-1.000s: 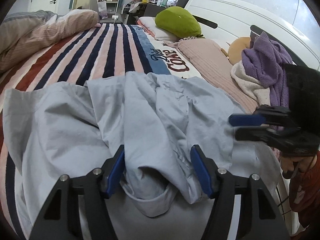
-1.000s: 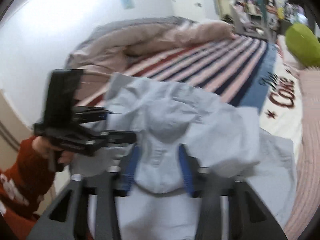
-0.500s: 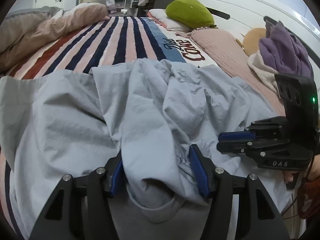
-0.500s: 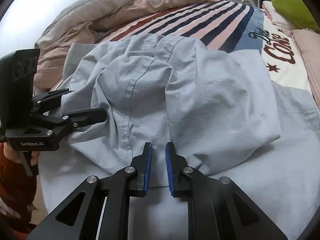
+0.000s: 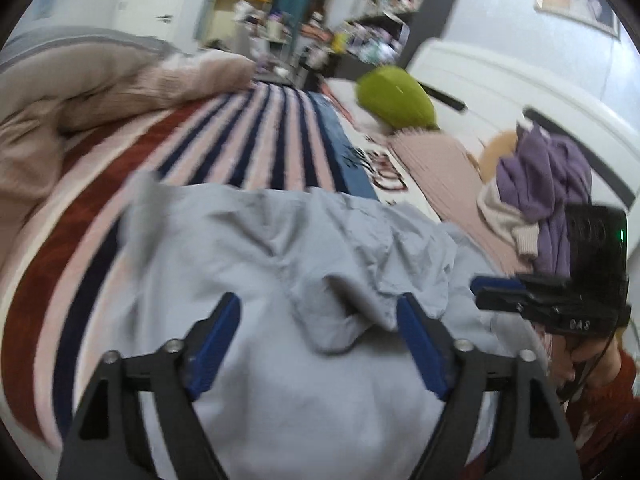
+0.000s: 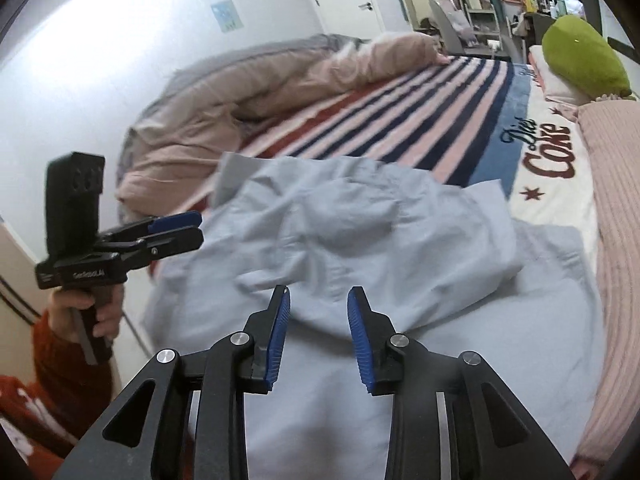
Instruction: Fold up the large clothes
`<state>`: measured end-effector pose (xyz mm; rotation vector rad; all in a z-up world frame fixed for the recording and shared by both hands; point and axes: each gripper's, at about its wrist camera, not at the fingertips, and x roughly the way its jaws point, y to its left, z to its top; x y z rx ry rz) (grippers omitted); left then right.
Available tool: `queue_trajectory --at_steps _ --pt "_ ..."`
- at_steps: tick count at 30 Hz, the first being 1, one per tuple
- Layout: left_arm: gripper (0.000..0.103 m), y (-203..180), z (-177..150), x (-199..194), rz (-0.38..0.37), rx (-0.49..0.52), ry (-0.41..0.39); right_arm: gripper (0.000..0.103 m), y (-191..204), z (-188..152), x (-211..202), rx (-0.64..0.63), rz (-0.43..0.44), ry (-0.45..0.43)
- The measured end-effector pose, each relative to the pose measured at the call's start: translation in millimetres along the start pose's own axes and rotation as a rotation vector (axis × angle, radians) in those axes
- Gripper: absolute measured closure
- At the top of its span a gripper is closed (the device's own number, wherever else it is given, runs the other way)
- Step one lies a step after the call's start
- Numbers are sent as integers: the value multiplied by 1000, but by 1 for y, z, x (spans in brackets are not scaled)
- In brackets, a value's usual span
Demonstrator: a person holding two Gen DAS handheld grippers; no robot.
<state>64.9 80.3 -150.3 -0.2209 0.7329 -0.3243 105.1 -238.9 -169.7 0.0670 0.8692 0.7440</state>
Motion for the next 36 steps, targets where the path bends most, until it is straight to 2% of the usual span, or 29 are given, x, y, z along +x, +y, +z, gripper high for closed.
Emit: queue_trajectory --at_steps 7,10,12,16,19,22,26,28,29,30,32,33,36 --pt "14 64 -79 -66 135 -237 -52 73 57 -46 -5 -12 75 -43" --pt "13 88 -114 -77 152 -342 -37 73 73 -65 3 -11 53 -46" --pt "13 100 -136 -74 136 -422 -13 73 81 -77 12 28 63 -43" --pt "13 106 -170 -61 63 -512 13 73 91 -93 33 27 25 -10" --pt "13 103 -186 -44 -13 -550 36 77 96 -100 53 -14 -45 24" --pt "13 98 -187 -26 -113 -572 39 77 95 -102 67 -3 -70 48" --pt "15 87 -179 -6 -222 -597 -6 77 93 -101 67 10 -67 46" --pt "22 81 -175 -2 -242 -615 -31 77 92 -101 66 15 -61 46" --pt "30 78 -172 -2 -233 -612 -42 77 92 -102 65 17 -59 45" --pt "49 75 -168 -3 -226 -605 -61 77 91 -102 65 16 -58 46" --pt "75 70 -159 -10 -238 -580 -104 77 91 -102 65 10 -54 49" --pt "79 68 -154 -14 -243 -560 -118 77 92 -102 65 7 -50 50" --pt "82 44 -128 -25 -292 -446 -174 74 91 -102 66 8 -34 46"
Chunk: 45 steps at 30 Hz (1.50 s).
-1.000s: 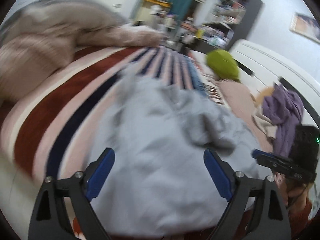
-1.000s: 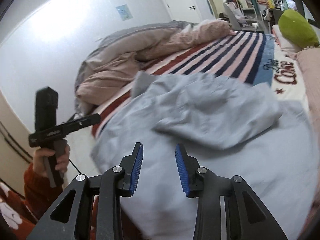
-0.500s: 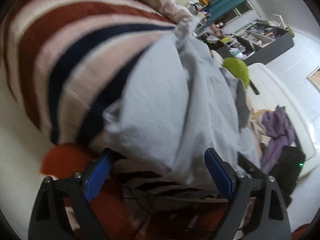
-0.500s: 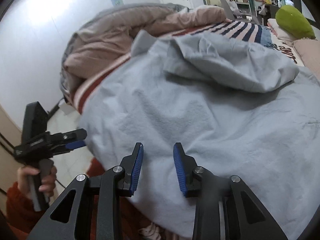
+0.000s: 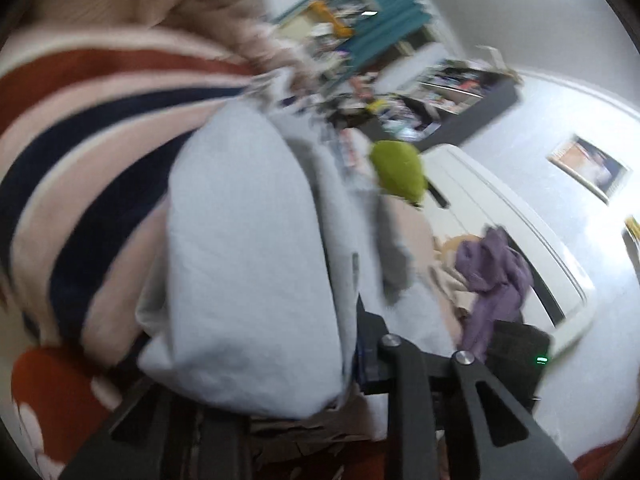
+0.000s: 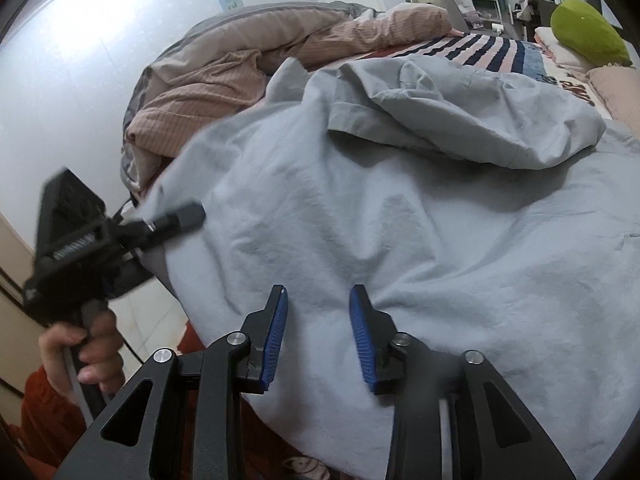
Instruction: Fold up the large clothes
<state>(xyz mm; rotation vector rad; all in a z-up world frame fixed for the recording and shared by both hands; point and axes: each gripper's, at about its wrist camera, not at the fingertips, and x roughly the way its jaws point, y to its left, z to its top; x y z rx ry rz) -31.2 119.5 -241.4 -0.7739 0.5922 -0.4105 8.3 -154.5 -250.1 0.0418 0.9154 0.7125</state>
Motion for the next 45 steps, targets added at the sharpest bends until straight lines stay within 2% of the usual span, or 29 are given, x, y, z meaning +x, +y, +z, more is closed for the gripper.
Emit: queue_trajectory --at_steps 3,8,10,12,15,17,19,20,21,22,23,24,27,28,30,32,33,34,36,37,38,40,42,44,45 --pt "82 -39 12 10 -82 104 11 74 -2 0 1 4 16 -3" --pt "82 -119 12 62 -103 373 120 80 -18 -4 -11 63 77 -43" --pt "82 -132 8 79 -150 401 166 80 -29 -6 -20 92 102 -39" --pt "81 -138 4 102 -210 383 231 80 -51 -12 -42 145 123 -54" --pt "79 -138 -6 130 -210 377 303 77 -88 -19 -85 216 79 -128" --pt "78 -137 -12 144 -204 382 338 63 -115 -19 -118 258 32 -191" --pt "76 -137 -18 155 -213 384 367 56 -132 -11 -143 254 -8 -234" --pt "76 -138 -19 159 -214 390 373 47 -138 -3 -153 244 -17 -244" --pt "75 -141 -21 164 -213 399 377 42 -141 4 -159 236 -6 -244" --pt "75 -142 -20 169 -212 407 380 30 -144 14 -163 229 22 -240" --pt "75 -143 -21 172 -212 416 381 22 -145 25 -164 223 66 -232" --pt "75 -142 -20 171 -214 418 381 19 -144 36 -161 222 101 -218" --pt "75 -132 -17 166 -227 409 377 17 -135 73 -138 227 200 -132" --pt "75 -128 -16 161 -230 409 375 16 -130 88 -124 228 230 -79" --pt "75 -127 -17 158 -233 413 370 16 -115 111 -99 199 239 21" --pt "75 -119 -21 148 -233 419 364 16 -92 131 -68 83 186 153" --pt "75 -117 -23 145 -232 422 359 15 -86 135 -58 52 166 189" --pt "75 -117 -27 144 -229 425 355 18 -77 140 -46 25 148 232" --pt "74 -115 -30 137 -219 435 342 52 -59 142 -25 -50 92 294" --pt "73 -115 -30 136 -217 439 338 89 -49 140 -20 -120 16 301" --pt "67 -114 -28 133 -225 436 338 91 -41 141 -16 -183 -34 295" --pt "53 -114 -23 121 -287 424 352 95 -36 140 -23 -177 -24 264" --pt "27 -120 -15 100 -384 425 348 97 -27 140 -45 -193 -18 176" --pt "18 -128 -5 78 -435 446 320 100 -28 138 -71 -187 -7 93" --pt "18 -133 1 68 -445 461 305 100 -31 135 -89 -162 3 39"
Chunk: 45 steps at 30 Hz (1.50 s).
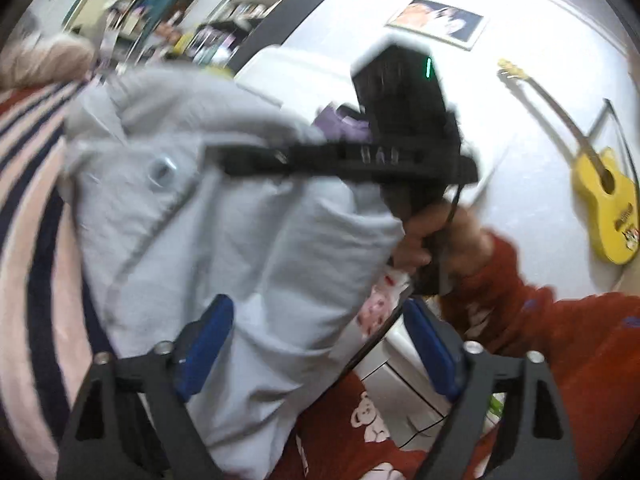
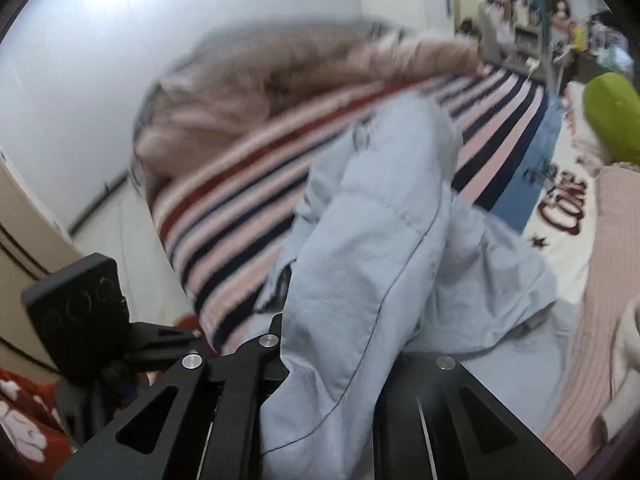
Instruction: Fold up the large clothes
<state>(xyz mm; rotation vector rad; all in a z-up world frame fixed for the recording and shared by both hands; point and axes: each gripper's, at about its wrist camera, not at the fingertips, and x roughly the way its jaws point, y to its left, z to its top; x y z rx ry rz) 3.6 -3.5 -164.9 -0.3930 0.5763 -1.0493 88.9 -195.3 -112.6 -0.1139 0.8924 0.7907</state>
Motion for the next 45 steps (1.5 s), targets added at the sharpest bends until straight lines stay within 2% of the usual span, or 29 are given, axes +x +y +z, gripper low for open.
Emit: queue_trajectory --at_steps 3,6,9,11,17,20,24,25,26,28,30,33,35,38,39,40,41,45 --pt "14 -10 17 -23 -11 42 -53 101 -16 -22 -40 94 7 -110" --pt "12 -3 32 -16 73 47 -34 101 -44 -56 -68 204 -6 -190" --pt "12 12 37 15 163 4 52 101 -84 -102 -92 340 -18 -236" --pt "12 24 36 41 170 -44 103 101 -104 -132 -94 416 -25 -237" --pt "11 56 16 125 327 -101 295 101 -156 -210 -71 588 -22 -172" --pt "7 72 10 137 300 -150 305 101 -163 -229 -56 618 -11 -146" --pt "3 89 7 135 330 -180 312 97 -161 -228 -58 621 -2 -141" --pt "3 91 2 136 334 -190 314 92 -158 -224 -64 607 -9 -133" --pt "3 93 2 135 337 -202 312 79 -155 -222 -71 594 -18 -133" --pt "3 95 2 127 334 -216 302 65 -148 -216 -88 562 -63 -139" --pt "3 97 1 124 316 -229 308 65 -144 -211 -107 530 -104 -171" --pt "3 103 -7 126 216 -314 342 65 -139 -213 -127 538 -94 -207" --pt "3 108 -15 124 167 -365 357 64 -136 -220 -127 545 -94 -182" --pt "3 102 -18 120 157 -342 357 63 -133 -233 -118 588 -123 -113" --pt "3 101 -19 119 153 -346 361 62 -135 -236 -119 615 -113 -119" --pt "3 100 -20 120 152 -348 363 57 -133 -242 -122 637 -103 -135" --pt "3 99 -21 121 154 -346 361 48 -130 -246 -125 656 -102 -160" --pt "4 93 -27 129 189 -332 353 32 -114 -265 -141 731 -91 -269"
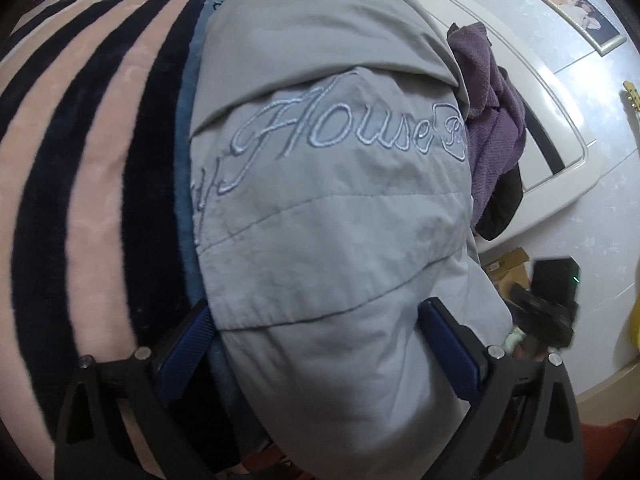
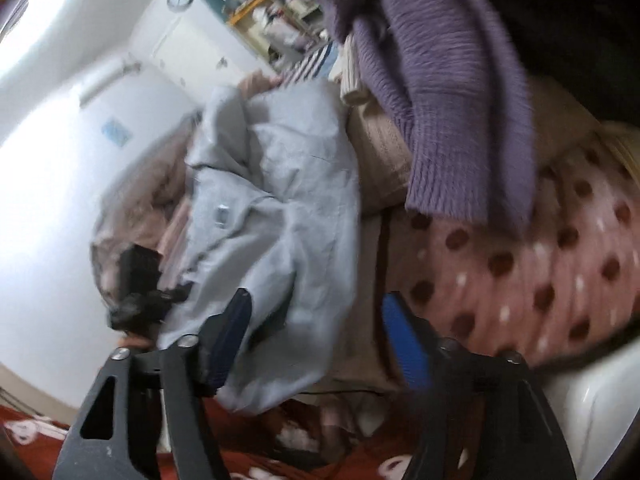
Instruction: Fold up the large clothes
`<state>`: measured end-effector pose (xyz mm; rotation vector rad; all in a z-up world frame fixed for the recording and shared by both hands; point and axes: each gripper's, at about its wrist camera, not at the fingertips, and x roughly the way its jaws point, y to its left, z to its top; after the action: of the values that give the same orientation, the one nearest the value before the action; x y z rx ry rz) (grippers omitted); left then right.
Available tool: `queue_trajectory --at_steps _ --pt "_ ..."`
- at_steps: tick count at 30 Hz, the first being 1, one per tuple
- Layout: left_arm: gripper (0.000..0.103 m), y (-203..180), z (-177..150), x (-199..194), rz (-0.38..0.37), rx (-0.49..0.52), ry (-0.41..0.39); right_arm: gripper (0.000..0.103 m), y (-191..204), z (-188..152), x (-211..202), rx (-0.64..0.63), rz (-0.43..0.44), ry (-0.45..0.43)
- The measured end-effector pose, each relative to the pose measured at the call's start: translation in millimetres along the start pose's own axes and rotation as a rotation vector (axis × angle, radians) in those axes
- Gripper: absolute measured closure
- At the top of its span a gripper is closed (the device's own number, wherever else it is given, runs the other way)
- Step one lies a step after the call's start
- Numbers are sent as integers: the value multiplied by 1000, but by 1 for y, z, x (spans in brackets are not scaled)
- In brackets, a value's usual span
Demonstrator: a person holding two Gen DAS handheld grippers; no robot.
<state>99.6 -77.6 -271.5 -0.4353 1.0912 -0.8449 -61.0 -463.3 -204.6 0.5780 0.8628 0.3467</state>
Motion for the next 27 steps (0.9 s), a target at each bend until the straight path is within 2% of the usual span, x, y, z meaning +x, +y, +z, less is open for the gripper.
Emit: queue_trajectory --at_steps 4,7,10,13,14,16,18,19,20,21,22,25,27 --pt "5 -2 1 3 12 -12 -8 10 16 -27 -22 23 11 -94" --pt "5 -1 0 4 7 -19 -17 9 28 -43 -14 21 15 -134" --pt "5 1 -2 1 2 -29 -27 10 17 -52 3 96 20 -134" --pt "6 7 -6 -4 -7 -34 -39 12 2 -60 32 134 -93 -109" --pt "6 6 -6 -4 -8 -31 -41 16 -5 -64 39 146 -108 -100" --pt "6 4 -6 -3 -3 -21 -40 24 -19 -71 52 173 -70 -87" --pt "6 2 -7 0 -8 -23 -39 26 -23 -75 61 188 -65 -96" --pt "6 1 -6 1 -9 -29 -37 37 -21 -76 61 183 -70 -95" --pt "6 1 -6 2 -13 -33 -38 59 -18 -74 61 179 -29 -86" --pt "7 0 -5 2 -13 -35 -40 66 -17 -74 60 187 24 -81" --pt "8 0 -6 2 -13 -38 -41 65 -19 -74 61 204 79 -72" --pt "24 1 -9 -3 -2 -41 -60 68 -17 -73 65 190 68 -61" --pt "41 3 -13 -11 -8 -47 -93 76 -16 -72 68 214 107 -57"
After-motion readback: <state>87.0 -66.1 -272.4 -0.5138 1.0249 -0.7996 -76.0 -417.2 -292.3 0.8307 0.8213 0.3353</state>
